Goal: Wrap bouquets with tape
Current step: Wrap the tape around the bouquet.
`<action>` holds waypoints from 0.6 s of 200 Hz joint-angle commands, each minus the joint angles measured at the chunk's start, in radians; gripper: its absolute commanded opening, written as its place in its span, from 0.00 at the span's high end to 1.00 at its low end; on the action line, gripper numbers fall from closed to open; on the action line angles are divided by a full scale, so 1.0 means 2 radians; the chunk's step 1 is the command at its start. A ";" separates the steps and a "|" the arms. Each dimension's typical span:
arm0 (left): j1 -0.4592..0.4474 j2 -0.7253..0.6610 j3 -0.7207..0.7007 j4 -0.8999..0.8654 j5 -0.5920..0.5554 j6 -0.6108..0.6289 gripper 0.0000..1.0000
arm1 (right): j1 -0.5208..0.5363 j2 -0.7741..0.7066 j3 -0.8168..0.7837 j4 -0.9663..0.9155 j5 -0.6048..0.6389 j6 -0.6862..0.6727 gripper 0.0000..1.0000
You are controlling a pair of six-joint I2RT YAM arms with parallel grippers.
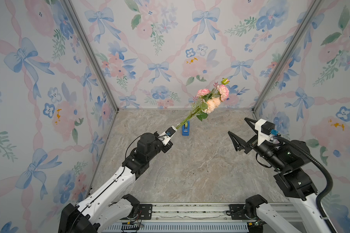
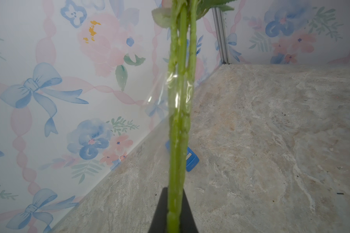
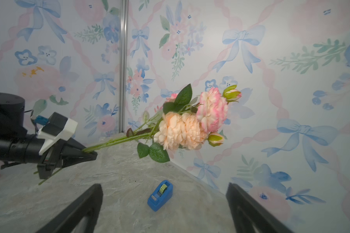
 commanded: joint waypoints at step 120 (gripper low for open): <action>-0.027 -0.038 0.006 -0.036 0.051 -0.038 1.00 | 0.092 0.227 -0.177 0.299 -0.081 -0.105 0.04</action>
